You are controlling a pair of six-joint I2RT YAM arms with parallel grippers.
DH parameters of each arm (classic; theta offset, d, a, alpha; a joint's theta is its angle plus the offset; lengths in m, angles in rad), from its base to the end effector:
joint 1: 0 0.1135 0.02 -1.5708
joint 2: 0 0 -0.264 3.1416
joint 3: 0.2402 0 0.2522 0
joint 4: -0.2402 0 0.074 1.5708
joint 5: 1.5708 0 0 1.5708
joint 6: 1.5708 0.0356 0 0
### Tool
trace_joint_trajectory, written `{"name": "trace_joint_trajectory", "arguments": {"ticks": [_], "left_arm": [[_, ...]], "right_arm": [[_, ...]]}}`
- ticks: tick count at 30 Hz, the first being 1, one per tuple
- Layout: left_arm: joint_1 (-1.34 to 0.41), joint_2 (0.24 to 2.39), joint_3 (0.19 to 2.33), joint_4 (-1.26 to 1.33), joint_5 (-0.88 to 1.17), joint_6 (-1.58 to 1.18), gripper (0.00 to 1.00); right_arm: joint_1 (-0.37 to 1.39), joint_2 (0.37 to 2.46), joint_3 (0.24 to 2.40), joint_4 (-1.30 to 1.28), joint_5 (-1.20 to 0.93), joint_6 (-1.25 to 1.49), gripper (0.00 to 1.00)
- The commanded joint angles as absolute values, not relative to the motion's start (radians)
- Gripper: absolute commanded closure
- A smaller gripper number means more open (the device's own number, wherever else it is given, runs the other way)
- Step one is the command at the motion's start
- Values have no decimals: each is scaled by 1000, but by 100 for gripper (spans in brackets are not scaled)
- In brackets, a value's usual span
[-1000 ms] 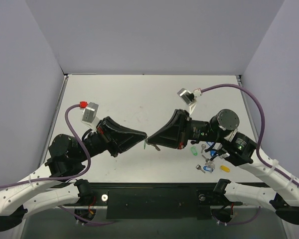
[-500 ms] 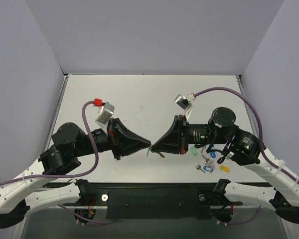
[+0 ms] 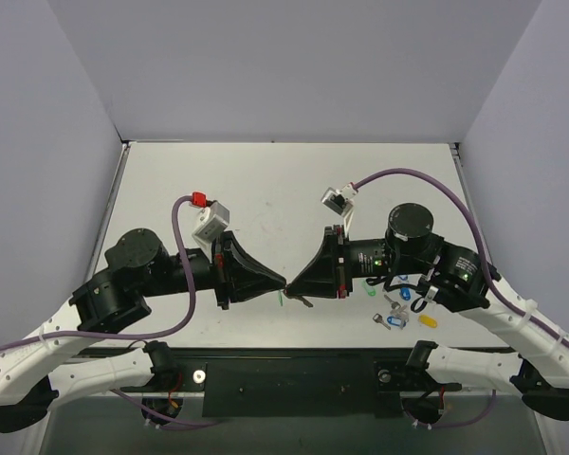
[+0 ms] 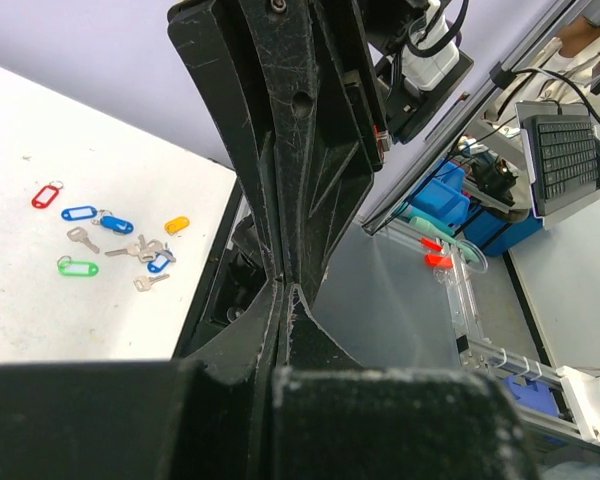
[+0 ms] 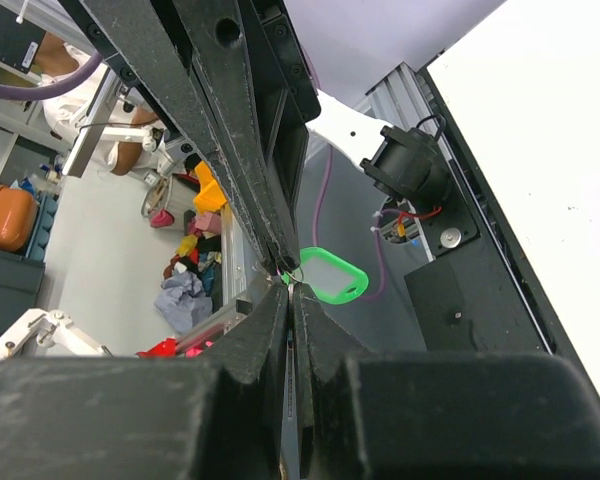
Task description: Remove the keys from the keyring
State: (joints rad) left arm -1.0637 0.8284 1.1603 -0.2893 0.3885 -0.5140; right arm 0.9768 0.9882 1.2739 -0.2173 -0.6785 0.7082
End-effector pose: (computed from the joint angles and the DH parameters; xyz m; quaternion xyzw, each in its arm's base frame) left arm 0.0661 -0.1468 0.4491 0.3184 0.6156 -0.5968 0.4044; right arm 0.0903 0.1736 0.4675 -0.3272 0.6053 0.6655 0.2892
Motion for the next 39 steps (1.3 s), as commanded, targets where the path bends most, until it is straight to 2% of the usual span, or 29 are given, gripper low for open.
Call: {"name": "trace_joint_trajectory", "arguments": {"ticks": [1,36,39], "left_arm": [[-1097,831,1167,-351,457,-500,100],[-1115,828,1111,-449,414,-488,100],[-1115,812,1117,-416,381,-506,76]], "right_arm": [[971,1009,1336,-109,-615,703,100],[979,1080,1364,89,-646,798,100],[989,1086,1358,89,-641,795,100]]}}
